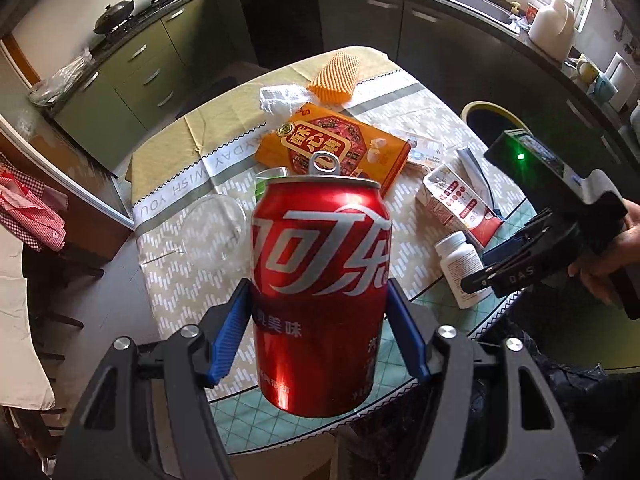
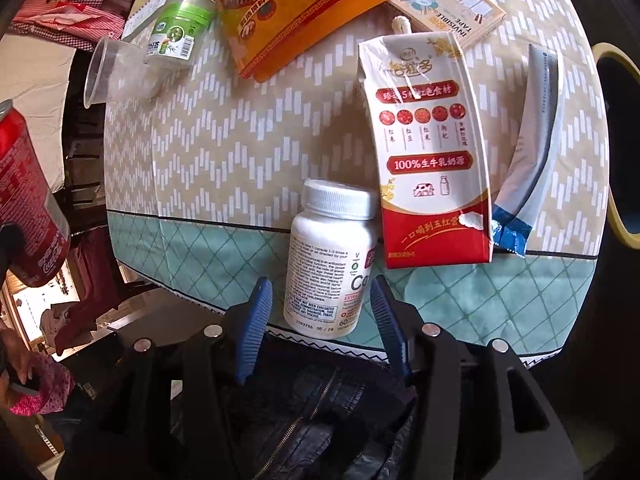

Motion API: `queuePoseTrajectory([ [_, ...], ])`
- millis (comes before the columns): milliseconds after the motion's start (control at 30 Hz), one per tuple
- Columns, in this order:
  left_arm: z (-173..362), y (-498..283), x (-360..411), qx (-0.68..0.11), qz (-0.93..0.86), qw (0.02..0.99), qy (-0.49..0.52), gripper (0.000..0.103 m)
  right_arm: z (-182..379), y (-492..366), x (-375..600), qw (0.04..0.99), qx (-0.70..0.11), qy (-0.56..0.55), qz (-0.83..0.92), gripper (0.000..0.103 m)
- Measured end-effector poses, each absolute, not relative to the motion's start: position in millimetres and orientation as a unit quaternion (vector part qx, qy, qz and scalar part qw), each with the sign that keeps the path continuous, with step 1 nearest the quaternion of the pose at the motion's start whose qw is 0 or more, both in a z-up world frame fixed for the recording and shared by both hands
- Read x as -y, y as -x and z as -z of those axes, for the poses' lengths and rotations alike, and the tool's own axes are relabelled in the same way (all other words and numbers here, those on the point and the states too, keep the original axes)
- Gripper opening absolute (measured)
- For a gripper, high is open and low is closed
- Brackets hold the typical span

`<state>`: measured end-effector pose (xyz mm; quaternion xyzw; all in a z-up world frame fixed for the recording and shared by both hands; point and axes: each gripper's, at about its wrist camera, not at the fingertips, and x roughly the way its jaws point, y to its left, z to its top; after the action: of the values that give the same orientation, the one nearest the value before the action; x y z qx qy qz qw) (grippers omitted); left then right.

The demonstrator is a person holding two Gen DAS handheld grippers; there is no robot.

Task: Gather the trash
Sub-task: 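Carry the can over the bin with the left tool while the right tool grasps the pill bottle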

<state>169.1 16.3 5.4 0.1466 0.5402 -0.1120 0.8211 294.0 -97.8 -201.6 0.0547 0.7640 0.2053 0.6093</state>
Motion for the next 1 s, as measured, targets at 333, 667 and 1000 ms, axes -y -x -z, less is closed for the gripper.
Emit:
queuePoseTrajectory([
  [333, 8, -163, -15, -0.543, 0.138, 0.816, -0.144, 0.063, 219, -281, 75, 0.616, -0.761, -0.022, -0.205, 0.048],
  [667, 5, -181, 34, -0.539, 0.177, 0.807, -0.163, 0.063, 159, -264, 150, 0.663, -0.686, -0.123, -0.273, 0.047],
  [1000, 7, -225, 174, -0.533, 0.281, 0.775, -0.19, 0.063, 168, -336, 382, 0.77, -0.6, -0.203, -0.084, 0.047],
])
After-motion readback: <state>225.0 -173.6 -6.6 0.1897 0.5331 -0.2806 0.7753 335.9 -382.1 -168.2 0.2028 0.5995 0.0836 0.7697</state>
